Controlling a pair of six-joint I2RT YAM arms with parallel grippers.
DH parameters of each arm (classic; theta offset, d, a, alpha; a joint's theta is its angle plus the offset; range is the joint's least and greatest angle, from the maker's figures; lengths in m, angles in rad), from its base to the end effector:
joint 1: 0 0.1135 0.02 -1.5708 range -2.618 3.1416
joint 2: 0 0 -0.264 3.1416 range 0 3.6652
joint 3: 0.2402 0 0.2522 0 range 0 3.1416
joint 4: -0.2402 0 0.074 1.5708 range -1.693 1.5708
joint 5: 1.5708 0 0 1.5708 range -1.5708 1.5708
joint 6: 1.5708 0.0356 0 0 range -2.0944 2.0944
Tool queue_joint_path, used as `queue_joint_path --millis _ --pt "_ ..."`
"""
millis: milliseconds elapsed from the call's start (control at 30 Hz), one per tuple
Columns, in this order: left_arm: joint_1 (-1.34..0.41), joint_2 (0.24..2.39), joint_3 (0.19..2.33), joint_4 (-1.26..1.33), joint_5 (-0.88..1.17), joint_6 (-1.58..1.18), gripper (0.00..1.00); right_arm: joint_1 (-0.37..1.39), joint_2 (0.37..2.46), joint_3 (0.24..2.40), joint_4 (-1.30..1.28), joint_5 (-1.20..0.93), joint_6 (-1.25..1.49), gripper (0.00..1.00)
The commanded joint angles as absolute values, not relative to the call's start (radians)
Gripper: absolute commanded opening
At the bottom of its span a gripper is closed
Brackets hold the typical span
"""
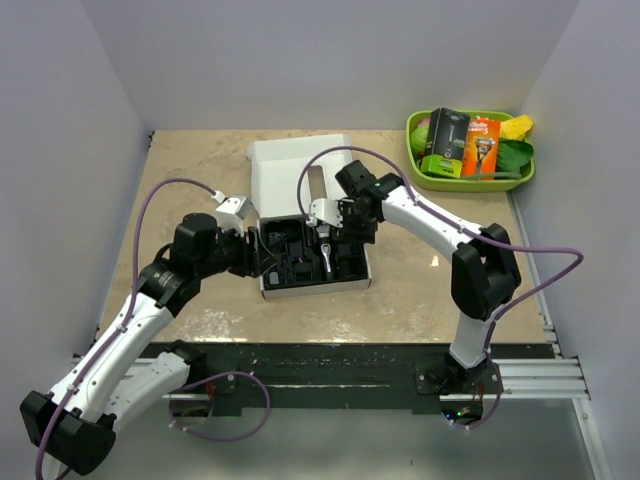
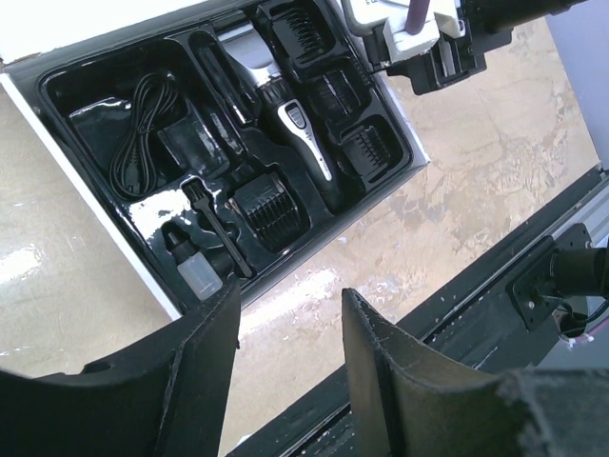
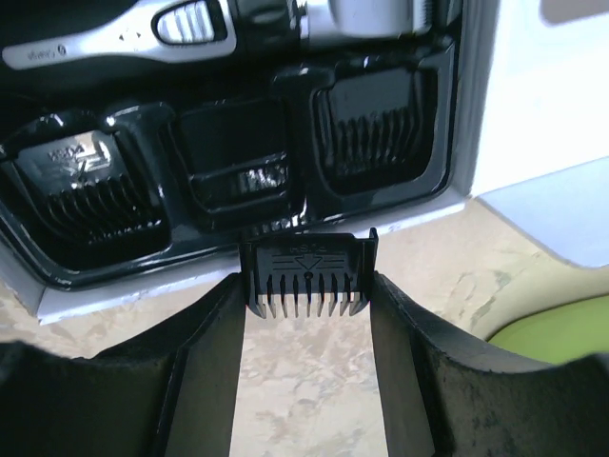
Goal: Sort the hair-cutting tools
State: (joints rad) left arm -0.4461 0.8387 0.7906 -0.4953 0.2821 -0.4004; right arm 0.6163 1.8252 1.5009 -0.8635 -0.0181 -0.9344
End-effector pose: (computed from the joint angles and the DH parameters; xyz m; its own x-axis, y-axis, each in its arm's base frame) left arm 0.1614 -0.0882 0.3021 -0.6749 -0.0922 -0.7322 0.3978 0.7902 -0.4662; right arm 0.3087 0.2194 0.2462 0.0194 -0.9717 -0.2356 -0.9555 0.0514 -0.2906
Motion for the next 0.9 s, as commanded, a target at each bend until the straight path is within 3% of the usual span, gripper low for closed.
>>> queue_joint_path --millis 0,467,867 --pt "-0.448 0.838 0.822 -0.480 0.270 -0.382 0.52 0.640 1.848 1.588 -0.873 -0.074 -1.000 0.29" --pt "-0.448 0.821 0.833 -0.512 0.250 -0.370 0.52 0.692 1.977 1.644 -0.905 -0.130 -1.005 0.29" --pt "-0.448 0.825 0.818 -0.500 0.258 -0.376 0.52 0.693 1.953 1.643 -0.953 -0.124 -1.009 0.29"
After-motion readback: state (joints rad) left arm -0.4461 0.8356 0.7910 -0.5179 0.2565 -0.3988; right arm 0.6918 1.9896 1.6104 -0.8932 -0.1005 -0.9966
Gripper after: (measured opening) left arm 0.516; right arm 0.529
